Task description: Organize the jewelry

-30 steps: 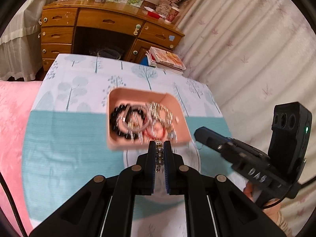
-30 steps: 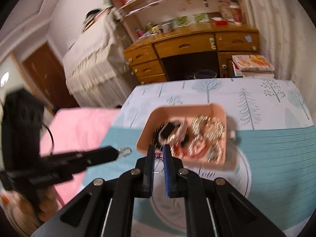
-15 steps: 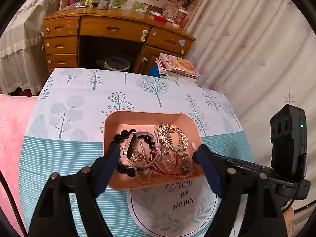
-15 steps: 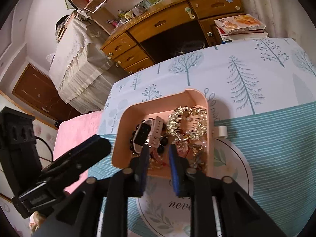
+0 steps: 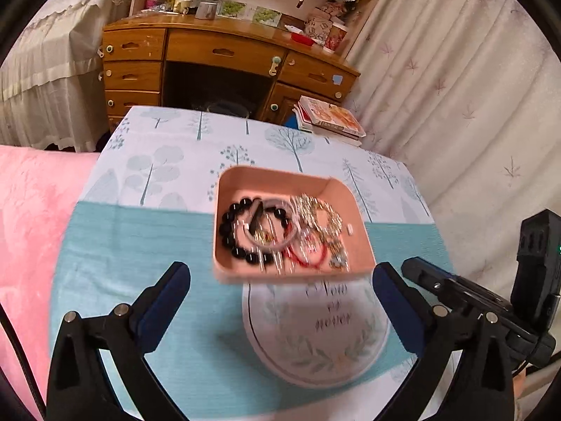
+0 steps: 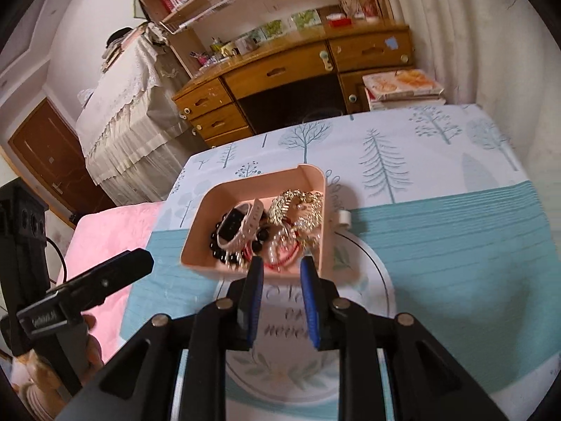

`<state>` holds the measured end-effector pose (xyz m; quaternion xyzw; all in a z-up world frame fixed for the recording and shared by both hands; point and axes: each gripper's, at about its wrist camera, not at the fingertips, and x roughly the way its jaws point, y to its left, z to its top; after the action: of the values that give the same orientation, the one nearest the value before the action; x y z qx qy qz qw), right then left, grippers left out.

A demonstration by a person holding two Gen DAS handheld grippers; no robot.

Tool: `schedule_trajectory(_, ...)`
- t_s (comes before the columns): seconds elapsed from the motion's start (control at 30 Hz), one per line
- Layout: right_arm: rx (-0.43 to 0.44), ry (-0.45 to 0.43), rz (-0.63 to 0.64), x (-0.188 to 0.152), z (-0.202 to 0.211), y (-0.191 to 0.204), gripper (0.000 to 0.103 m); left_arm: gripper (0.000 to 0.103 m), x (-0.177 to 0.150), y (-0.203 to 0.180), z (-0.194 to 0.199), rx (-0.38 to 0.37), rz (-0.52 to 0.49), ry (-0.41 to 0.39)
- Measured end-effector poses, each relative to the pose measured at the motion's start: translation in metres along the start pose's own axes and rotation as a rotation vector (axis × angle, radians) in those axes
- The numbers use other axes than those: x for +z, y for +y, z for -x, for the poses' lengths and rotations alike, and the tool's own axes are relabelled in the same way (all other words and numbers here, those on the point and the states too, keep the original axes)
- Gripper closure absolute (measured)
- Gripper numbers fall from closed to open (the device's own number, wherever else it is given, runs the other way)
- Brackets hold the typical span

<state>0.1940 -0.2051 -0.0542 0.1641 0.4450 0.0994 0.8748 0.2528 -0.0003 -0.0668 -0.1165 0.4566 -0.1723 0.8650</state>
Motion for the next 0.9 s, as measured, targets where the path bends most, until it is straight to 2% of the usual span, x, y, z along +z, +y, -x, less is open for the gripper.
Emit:
schedule_trajectory(0.07,-0.005,-0.013,0.011,-0.011,0.014,0.0,0.081,0.001,-0.011,-0.003,0.012,-0.003,0.005,-0.01)
schedule_trajectory(0.2,-0.027,-0.028,0.035,-0.033,0.041,0.002,0.081,0.001,-0.035,-0.015,0.04,0.098,0.012,-0.017)
schedule_trajectory(0.33,-0.037,-0.034,0.07,-0.061,0.071,0.008,0.081,0.001,-0.059,-0.03,0.067,0.148,0.009,-0.033)
schedule_trajectory(0.5,-0.04,-0.051,0.124,-0.098,0.109,0.017,0.081,0.001,-0.1,-0.063,0.104,0.215,-0.07,-0.1)
schedule_trajectory(0.7,-0.027,-0.059,0.159,-0.13,0.145,0.026,0.079,0.001,-0.135,-0.094,0.138,0.267,-0.106,-0.17)
schedule_trajectory(0.77,-0.019,-0.078,0.164,-0.136,0.156,0.029,0.072,0.001,-0.142,-0.102,0.148,0.297,-0.115,-0.19)
schedule_trajectory(0.87,-0.022,-0.125,0.174,-0.143,0.171,0.034,0.058,0.001,-0.15,-0.107,0.158,0.293,-0.097,-0.191)
schedule_trajectory(0.9,-0.021,-0.138,0.177,-0.145,0.175,0.035,0.057,0.001,-0.152,-0.107,0.159,0.292,-0.091,-0.188)
